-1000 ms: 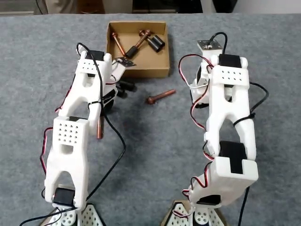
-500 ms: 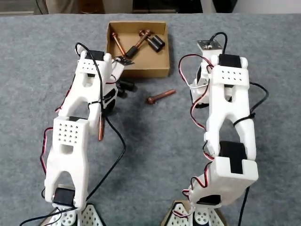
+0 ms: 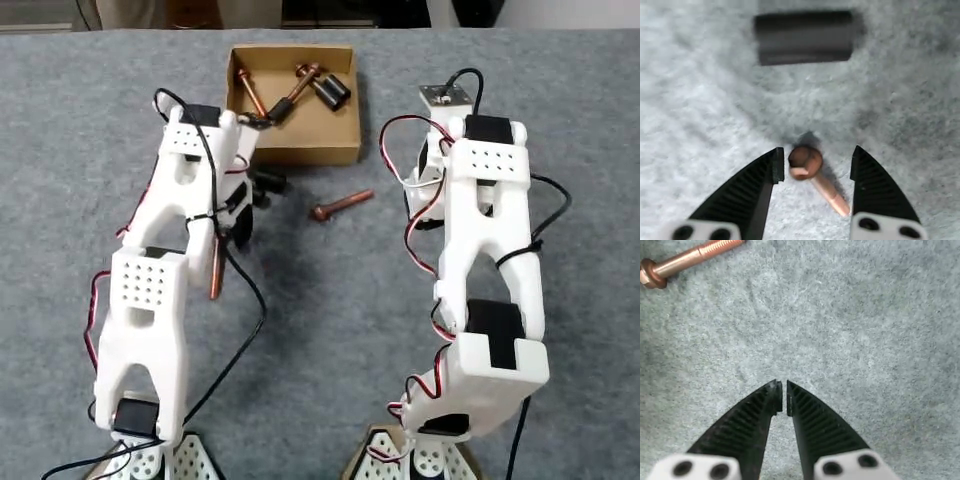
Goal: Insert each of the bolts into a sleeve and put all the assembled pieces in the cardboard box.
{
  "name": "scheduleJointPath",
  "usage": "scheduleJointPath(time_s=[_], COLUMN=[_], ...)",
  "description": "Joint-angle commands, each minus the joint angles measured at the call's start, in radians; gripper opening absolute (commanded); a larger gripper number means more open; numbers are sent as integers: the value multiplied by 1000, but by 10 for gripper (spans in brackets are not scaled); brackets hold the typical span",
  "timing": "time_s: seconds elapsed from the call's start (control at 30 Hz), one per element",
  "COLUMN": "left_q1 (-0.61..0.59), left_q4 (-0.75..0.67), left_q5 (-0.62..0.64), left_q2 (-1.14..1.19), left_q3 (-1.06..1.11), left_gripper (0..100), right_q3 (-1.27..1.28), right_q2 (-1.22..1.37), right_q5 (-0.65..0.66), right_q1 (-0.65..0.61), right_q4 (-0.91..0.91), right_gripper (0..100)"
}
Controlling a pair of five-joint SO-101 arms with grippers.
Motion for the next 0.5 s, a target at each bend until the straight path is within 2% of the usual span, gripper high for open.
scheduleJointPath(time_s=[0.0, 0.13, 0.27, 0.37, 0.47], left_q1=[-17, -12, -14, -23, -51], left_q4=[11, 11, 9, -23, -146], left_q5=[12, 17, 29, 144, 282], left_q2=[-117, -228, -355, -414, -455], left_q3=[-3, 114, 261, 367, 462], left_gripper=[217, 215, 151, 146, 164], right_q3=[-25, -41, -50, -51, -48], right_q2=[-7, -7, -7, -7, -7], right_q5=[6, 6, 5, 5, 5], right_q1=[-18, -18, -18, -28, -56], right_q4=[-12, -12, -12, -12, -12], right_gripper=[27, 27, 27, 27, 27])
